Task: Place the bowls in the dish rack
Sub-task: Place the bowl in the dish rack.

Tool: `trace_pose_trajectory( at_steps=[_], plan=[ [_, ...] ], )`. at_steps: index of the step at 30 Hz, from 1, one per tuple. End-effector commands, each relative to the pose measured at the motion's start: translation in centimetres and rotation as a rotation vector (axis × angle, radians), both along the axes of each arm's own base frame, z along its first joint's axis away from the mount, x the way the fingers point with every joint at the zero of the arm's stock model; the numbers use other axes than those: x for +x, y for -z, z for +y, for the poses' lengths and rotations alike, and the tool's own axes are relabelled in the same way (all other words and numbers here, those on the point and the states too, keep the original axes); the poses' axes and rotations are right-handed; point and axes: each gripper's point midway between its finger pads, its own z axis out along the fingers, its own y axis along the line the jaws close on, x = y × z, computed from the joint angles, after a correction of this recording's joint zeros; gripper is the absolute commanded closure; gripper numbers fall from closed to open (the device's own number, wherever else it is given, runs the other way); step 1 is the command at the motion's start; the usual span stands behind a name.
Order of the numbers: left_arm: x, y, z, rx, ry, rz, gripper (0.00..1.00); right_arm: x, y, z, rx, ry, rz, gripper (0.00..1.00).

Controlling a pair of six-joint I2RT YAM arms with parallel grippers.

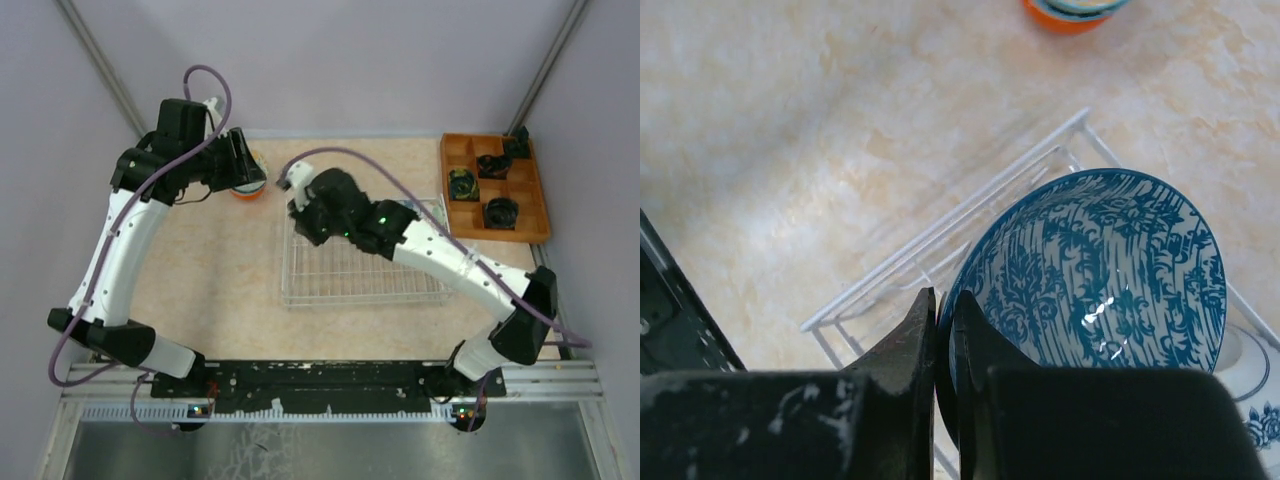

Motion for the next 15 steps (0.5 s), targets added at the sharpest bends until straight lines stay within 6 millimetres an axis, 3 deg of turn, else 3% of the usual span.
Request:
trace_pose_trajectory(
  at_steps=[1,6,15],
  plan=[
    [1.6,0.9,-1.0,-0.032,0.009,-0.020,0.42,3.0,-4.9,-1.6,0.359,0.086,0.118,1.00],
    [2.1,4.0,-2.3,-0.055,0.048,0.015,0.43,5.7,-2.8,-2.5,0.525,0.156,0.285,1.00],
    [2.5,7.5,-4.0,-0.045,0.095,0.061,0.48,7.9,1.0,-2.1,0.686,0.257,0.432,1.00]
  ],
)
